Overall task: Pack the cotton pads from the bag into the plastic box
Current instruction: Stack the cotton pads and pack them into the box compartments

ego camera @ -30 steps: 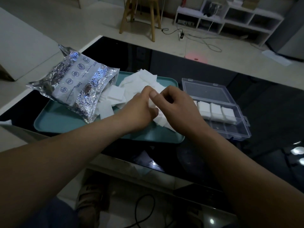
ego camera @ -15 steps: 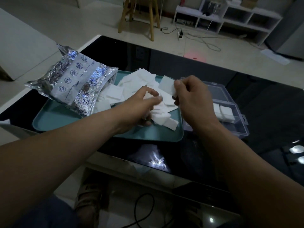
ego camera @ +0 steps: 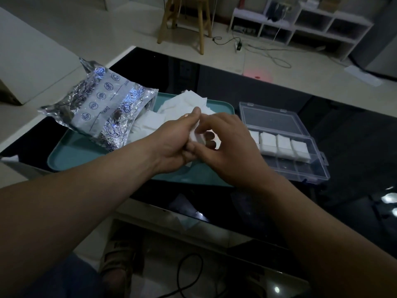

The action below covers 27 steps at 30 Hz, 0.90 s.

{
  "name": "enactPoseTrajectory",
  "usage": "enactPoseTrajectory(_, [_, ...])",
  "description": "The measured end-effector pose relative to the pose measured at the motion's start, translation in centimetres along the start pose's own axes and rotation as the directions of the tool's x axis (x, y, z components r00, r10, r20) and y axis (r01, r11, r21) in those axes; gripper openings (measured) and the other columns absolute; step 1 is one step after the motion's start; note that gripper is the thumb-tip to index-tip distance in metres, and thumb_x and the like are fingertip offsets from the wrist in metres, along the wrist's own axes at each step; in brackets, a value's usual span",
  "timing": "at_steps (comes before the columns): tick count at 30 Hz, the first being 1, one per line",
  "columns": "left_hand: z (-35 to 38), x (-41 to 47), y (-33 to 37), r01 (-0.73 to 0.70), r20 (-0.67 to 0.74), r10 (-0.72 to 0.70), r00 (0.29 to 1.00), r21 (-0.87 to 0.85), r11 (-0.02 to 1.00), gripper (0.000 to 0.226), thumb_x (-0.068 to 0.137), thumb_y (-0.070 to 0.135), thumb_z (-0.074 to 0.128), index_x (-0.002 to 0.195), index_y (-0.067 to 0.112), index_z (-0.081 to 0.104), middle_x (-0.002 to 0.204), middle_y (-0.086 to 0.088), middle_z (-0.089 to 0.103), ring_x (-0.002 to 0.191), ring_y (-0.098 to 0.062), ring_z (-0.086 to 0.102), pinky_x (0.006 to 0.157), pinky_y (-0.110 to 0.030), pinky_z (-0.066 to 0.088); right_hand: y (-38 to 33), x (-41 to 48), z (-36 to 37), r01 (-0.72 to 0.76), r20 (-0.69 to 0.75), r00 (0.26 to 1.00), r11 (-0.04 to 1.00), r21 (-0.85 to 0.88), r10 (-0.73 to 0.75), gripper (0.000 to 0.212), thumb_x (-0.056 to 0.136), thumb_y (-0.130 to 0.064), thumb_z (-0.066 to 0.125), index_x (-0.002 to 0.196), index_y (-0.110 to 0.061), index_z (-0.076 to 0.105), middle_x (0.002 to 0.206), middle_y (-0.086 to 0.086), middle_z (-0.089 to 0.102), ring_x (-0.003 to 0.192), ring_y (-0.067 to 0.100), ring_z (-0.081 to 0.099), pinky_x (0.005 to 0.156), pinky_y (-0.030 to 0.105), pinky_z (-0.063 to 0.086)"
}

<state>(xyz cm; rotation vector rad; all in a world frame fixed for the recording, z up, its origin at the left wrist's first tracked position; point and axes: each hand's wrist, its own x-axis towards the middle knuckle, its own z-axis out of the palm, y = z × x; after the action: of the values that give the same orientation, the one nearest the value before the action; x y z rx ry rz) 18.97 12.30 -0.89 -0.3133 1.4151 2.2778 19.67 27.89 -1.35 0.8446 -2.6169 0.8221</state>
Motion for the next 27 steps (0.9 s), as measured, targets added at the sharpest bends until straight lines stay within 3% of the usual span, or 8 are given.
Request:
enactPoseTrajectory(3, [0.1,-0.1,0.0,0.08,0.075,-0.078,0.994,-0.028,0.996,0.064,0.104,0.06,0.038,0.141,0.011,0.058,0.118,-0.013,0.064,0.107,-0.03,0.063,0.067,-0.033,0.06,0.6,0.1,-0.3,-0.091,0.121,0.989,0.991,0.099,0.078,0.042,0.079,-0.054,0.076,0.101,-0.025,0.054,0.114,-0.006,0.063,0.105,0.019,0.058,0.085,0.044,0.053])
enactPoseTrajectory(7, [-0.3,0.1,-0.3,0.1,0.091,-0.099,0.991,-0.012,0.995,0.058,0.108,0.056,0.029,0.135,0.014,0.059,0.129,-0.014,0.065,0.117,-0.032,0.063,0.094,-0.05,0.057,0.8,0.1,-1.0,-0.192,0.21,0.969,0.937,0.293,0.133,0.04,0.083,-0.026,0.086,0.102,-0.017,0.052,0.11,-0.003,0.063,0.099,0.013,0.06,0.075,0.012,0.046])
enactPoseTrajectory(9, [-0.4,0.2,-0.3,0.099,0.093,-0.1,0.991,0.015,0.995,0.063,0.107,0.057,0.029,0.141,0.011,0.055,0.127,-0.016,0.065,0.112,-0.032,0.064,0.101,-0.054,0.052,0.7,0.1,-1.2,-0.204,0.23,0.964,0.93,0.305,0.136,0.039,0.084,-0.025,0.085,0.104,-0.016,0.053,0.11,-0.005,0.063,0.099,0.009,0.06,0.075,0.01,0.045])
enactPoseTrajectory(14, [0.3,-0.4,-0.6,0.088,0.131,-0.094,0.987,0.058,0.994,0.059,0.103,0.063,0.034,0.127,0.015,0.061,0.109,-0.006,0.068,0.099,-0.023,0.067,0.092,-0.048,0.058,0.8,-0.1,-0.3,-0.246,0.244,0.954,0.918,0.311,0.173,0.044,0.081,-0.037,0.085,0.097,-0.027,0.044,0.106,-0.002,0.062,0.094,0.029,0.066,0.079,0.05,0.057])
enactPoseTrajectory(16, [0.3,-0.2,-0.8,0.079,0.133,-0.084,0.988,0.046,0.996,0.064,0.102,0.062,0.04,0.138,0.01,0.055,0.12,-0.011,0.06,0.112,-0.026,0.058,0.107,-0.053,0.047,0.8,0.1,-0.5,-0.23,0.209,0.963,0.92,0.318,0.169,0.045,0.082,-0.034,0.086,0.097,-0.025,0.044,0.104,-0.002,0.062,0.09,0.024,0.064,0.077,0.037,0.057])
enactPoseTrajectory(18, [0.2,0.0,-0.8,0.059,0.128,-0.063,0.99,0.035,0.998,0.057,0.102,0.06,0.043,0.131,0.013,0.058,0.123,-0.012,0.055,0.112,-0.025,0.054,0.105,-0.051,0.047,0.6,0.1,-0.8,-0.23,0.203,0.964,0.918,0.324,0.17,0.048,0.08,-0.033,0.088,0.097,-0.023,0.045,0.103,-0.001,0.062,0.087,0.018,0.06,0.071,0.024,0.05])
enactPoseTrajectory(22, [0.5,-0.1,-1.1,0.042,0.178,-0.044,0.983,0.013,0.999,0.049,0.104,0.056,0.038,0.112,0.017,0.065,0.109,-0.006,0.07,0.095,-0.019,0.071,0.08,-0.039,0.062,0.5,0.0,-0.5,-0.226,0.196,0.966,0.925,0.304,0.171,0.049,0.076,-0.035,0.089,0.098,-0.022,0.047,0.103,0.002,0.062,0.094,0.026,0.061,0.078,0.048,0.054])
enactPoseTrajectory(27, [0.3,0.1,-1.3,0.046,0.186,-0.049,0.981,0.021,0.999,0.05,0.103,0.06,0.037,0.12,0.02,0.062,0.113,-0.008,0.065,0.102,-0.023,0.063,0.086,-0.038,0.056,0.8,0.0,-0.4,-0.221,0.215,0.964,0.917,0.332,0.154,0.05,0.072,-0.035,0.089,0.097,-0.024,0.046,0.103,0.001,0.061,0.091,0.032,0.065,0.074,0.055,0.056])
